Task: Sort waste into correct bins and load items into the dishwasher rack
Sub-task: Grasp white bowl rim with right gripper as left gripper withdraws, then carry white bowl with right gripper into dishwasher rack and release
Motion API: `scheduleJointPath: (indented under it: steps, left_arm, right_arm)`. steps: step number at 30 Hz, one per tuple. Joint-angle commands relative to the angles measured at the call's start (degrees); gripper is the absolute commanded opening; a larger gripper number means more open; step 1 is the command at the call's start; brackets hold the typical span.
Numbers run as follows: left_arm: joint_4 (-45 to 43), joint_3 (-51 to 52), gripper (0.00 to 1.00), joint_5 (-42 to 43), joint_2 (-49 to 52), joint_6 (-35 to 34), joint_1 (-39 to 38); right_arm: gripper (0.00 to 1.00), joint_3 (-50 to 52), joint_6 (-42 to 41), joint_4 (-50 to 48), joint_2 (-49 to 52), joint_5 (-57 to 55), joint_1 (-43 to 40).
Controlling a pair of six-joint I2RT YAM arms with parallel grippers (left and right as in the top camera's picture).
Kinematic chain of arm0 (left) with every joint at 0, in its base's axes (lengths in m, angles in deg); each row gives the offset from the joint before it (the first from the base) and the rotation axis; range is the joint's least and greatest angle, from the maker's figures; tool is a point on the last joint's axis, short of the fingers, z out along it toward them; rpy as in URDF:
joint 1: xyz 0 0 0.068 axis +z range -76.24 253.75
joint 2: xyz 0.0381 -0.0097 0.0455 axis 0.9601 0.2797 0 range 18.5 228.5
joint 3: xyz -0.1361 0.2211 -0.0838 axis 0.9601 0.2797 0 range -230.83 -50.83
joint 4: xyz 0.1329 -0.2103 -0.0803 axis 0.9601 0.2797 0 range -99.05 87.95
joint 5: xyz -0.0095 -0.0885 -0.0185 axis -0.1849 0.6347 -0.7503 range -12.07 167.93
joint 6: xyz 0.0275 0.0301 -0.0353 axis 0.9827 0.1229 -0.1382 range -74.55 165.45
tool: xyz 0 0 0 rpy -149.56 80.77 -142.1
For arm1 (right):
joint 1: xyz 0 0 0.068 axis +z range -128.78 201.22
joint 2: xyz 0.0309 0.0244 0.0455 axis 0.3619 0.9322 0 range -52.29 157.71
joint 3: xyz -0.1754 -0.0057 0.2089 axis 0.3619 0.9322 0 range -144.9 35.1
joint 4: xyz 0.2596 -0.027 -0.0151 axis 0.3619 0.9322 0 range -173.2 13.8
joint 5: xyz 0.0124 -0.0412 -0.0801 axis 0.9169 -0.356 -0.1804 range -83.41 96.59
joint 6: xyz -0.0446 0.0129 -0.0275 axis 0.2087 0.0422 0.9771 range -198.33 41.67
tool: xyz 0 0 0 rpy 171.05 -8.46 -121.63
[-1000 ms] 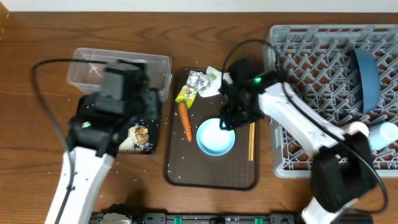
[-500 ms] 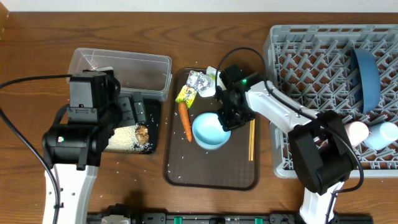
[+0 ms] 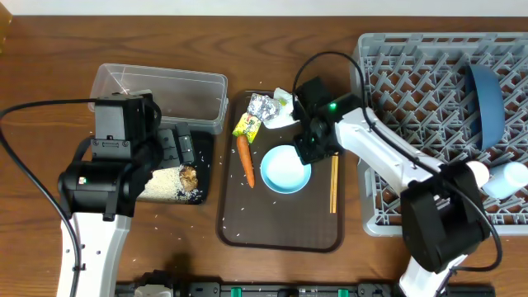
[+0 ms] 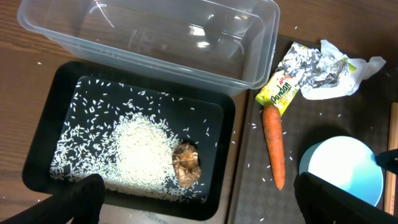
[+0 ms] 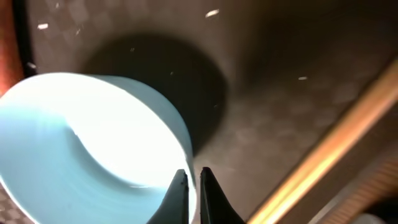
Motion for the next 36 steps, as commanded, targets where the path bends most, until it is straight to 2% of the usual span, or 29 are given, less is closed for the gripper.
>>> scheduleJointPath:
  steps: [1, 10, 15, 18, 22, 25, 31, 36]
  left_arm:
    - [0.11, -0.94, 0.98, -0.33, 0.15, 0.37, 0.31]
    - [0.09, -0.96, 0.98, -0.33, 0.17, 0.37, 0.31]
    - [0.11, -0.94, 0.98, -0.31, 0.15, 0.37, 0.31]
    - [0.11, -0.94, 0.98, -0.33, 0.15, 0.37, 0.31]
    - [0.11, -0.96, 0.98, -0.31, 0.17, 0.37, 0.31]
    - [0.11, -0.96, 0.98, -0.31, 0.15, 0.37, 0.31]
    - [0.11, -0.96, 0.98, -0.31, 0.17, 0.37, 0.31]
    - [0.11, -0.96, 0.98, -0.33, 0.17, 0.37, 0.31]
  right_arm:
    - [0.19, -0.55, -0.20, -0.07, 0.90, -3.08, -0.24]
    - [0.20, -0.48, -0.20, -1.44, 5.49, -1.18, 0.55]
    - [0.11, -0.46, 0.42, -2.84, 7.10, 1.97, 0.57]
    - [0.13, -0.46, 1.99, -3.85, 7.17, 4.31, 0.61]
    - [0.10, -0.42, 3.30, -4.52, 7.52, 6.25, 0.66]
    - [0.01, -0.11, 3.48, -5.01, 8.35, 6.16, 0.83]
    - [0.01, -0.17, 3.13, -4.74, 8.81, 3.56, 0.76]
    - [0.01, -1.46, 1.88, -2.84, 3.45, -2.43, 0.66]
